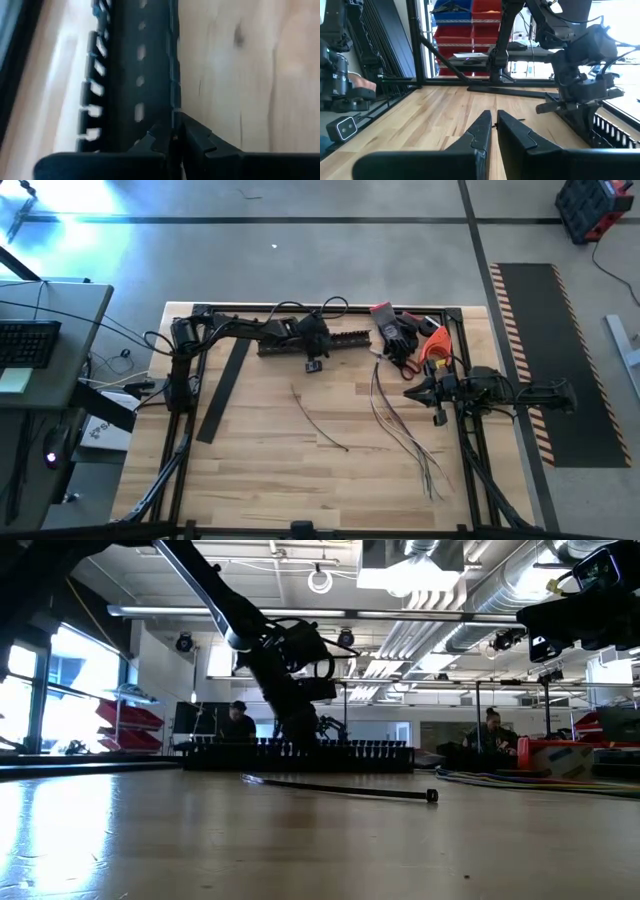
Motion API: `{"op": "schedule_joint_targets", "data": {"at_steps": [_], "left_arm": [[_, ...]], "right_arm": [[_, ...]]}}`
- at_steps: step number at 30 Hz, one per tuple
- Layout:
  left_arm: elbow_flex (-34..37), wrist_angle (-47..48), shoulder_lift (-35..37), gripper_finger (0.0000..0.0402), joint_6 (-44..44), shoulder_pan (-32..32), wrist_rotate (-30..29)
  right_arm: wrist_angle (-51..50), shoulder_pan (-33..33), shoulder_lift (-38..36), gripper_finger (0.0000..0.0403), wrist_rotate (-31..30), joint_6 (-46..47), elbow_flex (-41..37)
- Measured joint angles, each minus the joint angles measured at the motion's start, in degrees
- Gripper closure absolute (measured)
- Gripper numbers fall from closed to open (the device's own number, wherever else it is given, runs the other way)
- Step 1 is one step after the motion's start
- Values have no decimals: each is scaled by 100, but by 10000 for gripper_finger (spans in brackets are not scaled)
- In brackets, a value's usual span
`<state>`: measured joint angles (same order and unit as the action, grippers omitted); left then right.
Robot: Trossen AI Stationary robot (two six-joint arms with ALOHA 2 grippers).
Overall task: Ziptie cables
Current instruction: Move the black cable duct to the top center of the table, then wrap the cables together using a black zip tie
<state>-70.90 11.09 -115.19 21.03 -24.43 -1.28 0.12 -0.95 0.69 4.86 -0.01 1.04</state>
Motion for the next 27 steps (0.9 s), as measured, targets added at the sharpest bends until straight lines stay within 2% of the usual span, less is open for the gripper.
{"op": "schedule_joint_targets", "data": {"at_steps": [12,14,20,23,27], "left_arm": [[-7,271,764,243,-126,-33,-424],[-10,420,1048,232,-151,-13,-277],[260,628,2073,230,-556,404,727],[1006,-44,2633,234,-866,986,724],[2351,-1938,3195,240,-1509,2048,234]], "right_arm": [[-2,-2,0,387,-1,-1,2],[0,-2,0,387,-2,0,2],[-3,-1,0,387,-1,-1,2],[-4,0,0,387,-2,-1,2],[-3,-1,0,387,-2,0,2]]}}
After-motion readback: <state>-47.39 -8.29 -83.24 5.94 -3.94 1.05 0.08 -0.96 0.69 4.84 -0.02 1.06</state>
